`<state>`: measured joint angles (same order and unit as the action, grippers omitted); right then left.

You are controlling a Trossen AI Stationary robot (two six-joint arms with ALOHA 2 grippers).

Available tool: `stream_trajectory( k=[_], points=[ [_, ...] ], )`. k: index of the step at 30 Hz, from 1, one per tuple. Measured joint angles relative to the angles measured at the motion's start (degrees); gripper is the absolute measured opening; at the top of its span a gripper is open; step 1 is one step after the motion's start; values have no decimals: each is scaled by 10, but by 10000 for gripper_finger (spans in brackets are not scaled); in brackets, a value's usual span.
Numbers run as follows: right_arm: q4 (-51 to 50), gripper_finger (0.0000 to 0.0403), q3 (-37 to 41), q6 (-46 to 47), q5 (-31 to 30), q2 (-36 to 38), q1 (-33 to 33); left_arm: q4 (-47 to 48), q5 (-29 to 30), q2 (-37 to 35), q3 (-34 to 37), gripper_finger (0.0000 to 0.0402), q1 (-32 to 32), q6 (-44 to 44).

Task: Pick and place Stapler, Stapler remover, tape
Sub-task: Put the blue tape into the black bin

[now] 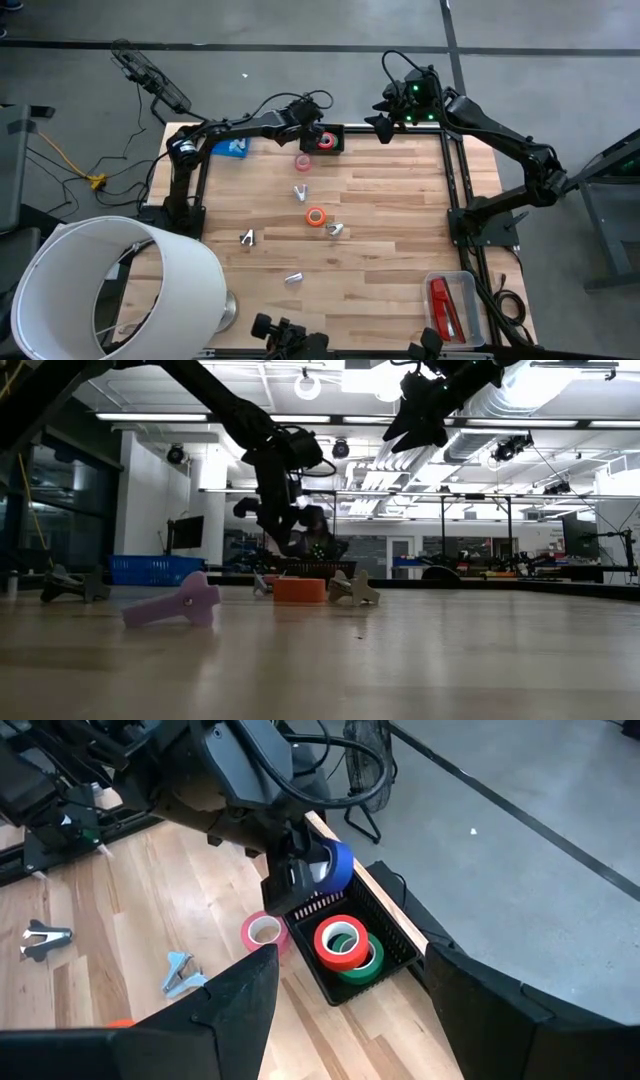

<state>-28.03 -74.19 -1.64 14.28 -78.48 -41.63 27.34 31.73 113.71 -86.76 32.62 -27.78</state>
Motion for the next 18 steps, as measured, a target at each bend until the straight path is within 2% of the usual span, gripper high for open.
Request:
stream_trajectory(
  k=[8, 13, 18],
  points=[
    [0, 243, 0, 1, 0, 0, 0, 13, -30, 17, 0, 35, 0, -59],
    [0, 243, 0, 1, 0, 0, 0, 19, -43, 25, 1, 37, 0, -62],
    [-1, 243, 0, 1, 0, 0, 0, 12, -45, 25, 0, 81, 0, -60]
  ],
)
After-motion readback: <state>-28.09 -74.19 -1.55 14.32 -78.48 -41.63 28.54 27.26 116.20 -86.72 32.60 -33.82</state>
